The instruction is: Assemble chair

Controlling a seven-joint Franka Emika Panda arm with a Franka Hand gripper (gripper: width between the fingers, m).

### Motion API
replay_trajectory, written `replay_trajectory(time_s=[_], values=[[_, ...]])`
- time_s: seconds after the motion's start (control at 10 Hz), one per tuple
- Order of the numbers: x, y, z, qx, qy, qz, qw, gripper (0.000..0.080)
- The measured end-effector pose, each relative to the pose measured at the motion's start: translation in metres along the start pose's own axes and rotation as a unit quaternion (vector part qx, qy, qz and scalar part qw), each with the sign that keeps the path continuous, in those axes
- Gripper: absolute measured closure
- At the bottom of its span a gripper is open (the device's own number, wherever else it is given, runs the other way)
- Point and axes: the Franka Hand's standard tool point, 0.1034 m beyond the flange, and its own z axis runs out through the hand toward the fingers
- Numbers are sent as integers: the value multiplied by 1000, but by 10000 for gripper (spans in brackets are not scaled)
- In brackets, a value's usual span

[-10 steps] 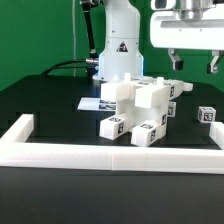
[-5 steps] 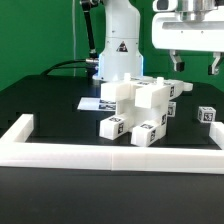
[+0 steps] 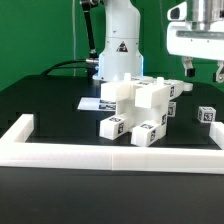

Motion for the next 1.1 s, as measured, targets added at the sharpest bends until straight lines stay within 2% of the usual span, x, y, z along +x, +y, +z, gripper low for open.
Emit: replay_trajectory(time_s=[0.7, 1.1], values=[[-2, -6, 30, -25, 3, -9, 1000, 150], [2, -17, 44, -31, 7, -14, 999, 150]])
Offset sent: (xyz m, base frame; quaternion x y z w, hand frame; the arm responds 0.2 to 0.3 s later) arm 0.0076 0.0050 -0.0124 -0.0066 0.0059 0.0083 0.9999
